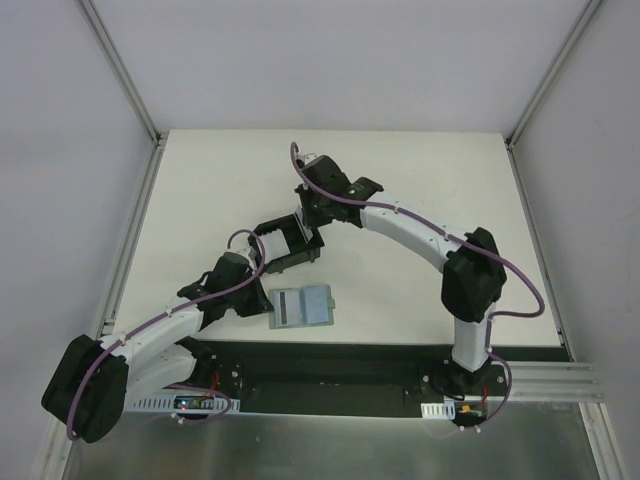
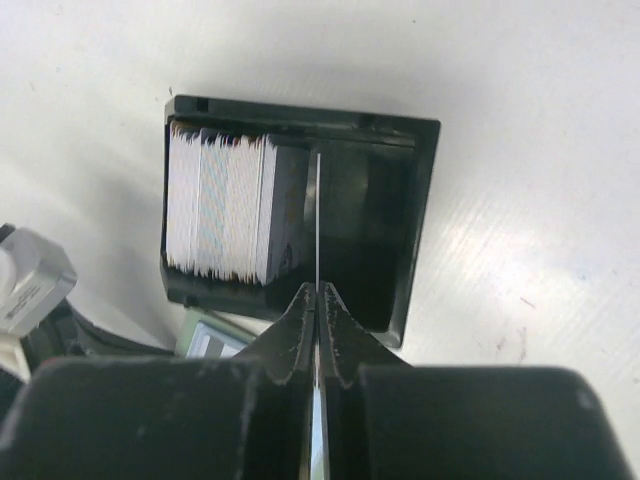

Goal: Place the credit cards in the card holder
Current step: Pick up the credit card from the storage box, then turn over the card slot in the card holder.

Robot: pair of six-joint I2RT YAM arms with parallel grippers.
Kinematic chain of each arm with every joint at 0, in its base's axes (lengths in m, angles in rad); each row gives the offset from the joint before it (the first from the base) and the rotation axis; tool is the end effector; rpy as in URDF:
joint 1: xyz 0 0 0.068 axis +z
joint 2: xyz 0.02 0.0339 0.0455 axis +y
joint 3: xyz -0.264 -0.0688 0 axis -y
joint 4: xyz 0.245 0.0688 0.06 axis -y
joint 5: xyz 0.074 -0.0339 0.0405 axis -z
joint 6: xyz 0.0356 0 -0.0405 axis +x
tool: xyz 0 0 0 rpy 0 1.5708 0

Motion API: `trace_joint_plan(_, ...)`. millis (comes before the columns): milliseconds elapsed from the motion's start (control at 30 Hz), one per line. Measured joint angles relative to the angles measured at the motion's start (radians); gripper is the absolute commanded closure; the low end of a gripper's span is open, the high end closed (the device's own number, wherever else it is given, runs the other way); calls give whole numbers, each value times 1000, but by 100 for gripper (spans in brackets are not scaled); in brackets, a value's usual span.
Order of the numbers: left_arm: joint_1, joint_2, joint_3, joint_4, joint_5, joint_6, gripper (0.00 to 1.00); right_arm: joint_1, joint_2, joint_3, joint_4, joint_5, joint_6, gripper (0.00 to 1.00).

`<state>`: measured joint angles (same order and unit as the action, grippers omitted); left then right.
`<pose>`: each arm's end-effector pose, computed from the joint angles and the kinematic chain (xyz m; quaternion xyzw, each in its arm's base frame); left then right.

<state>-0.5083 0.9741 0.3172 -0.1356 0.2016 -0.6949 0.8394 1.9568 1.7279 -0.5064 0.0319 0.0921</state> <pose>0.1527 -0.0932 0.1522 -0.0477 0.9201 -0.2904 0.2585 0.3033 0.3363 0.2874 -0.3276 0.8532 0.1691 0.3690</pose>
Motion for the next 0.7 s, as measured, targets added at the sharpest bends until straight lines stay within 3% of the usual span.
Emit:
trace_joint_plan(233,0,0,0,0,3,0,100,0,-241,-263,92,9,50,99)
trace_joint_plan(467,0,0,0,0,7,0,100,35,-511,-617,197,9,220,100)
trace_joint_plan(700,0,0,0,-1,14,0,100,119,-543,-799,246,28,382,99)
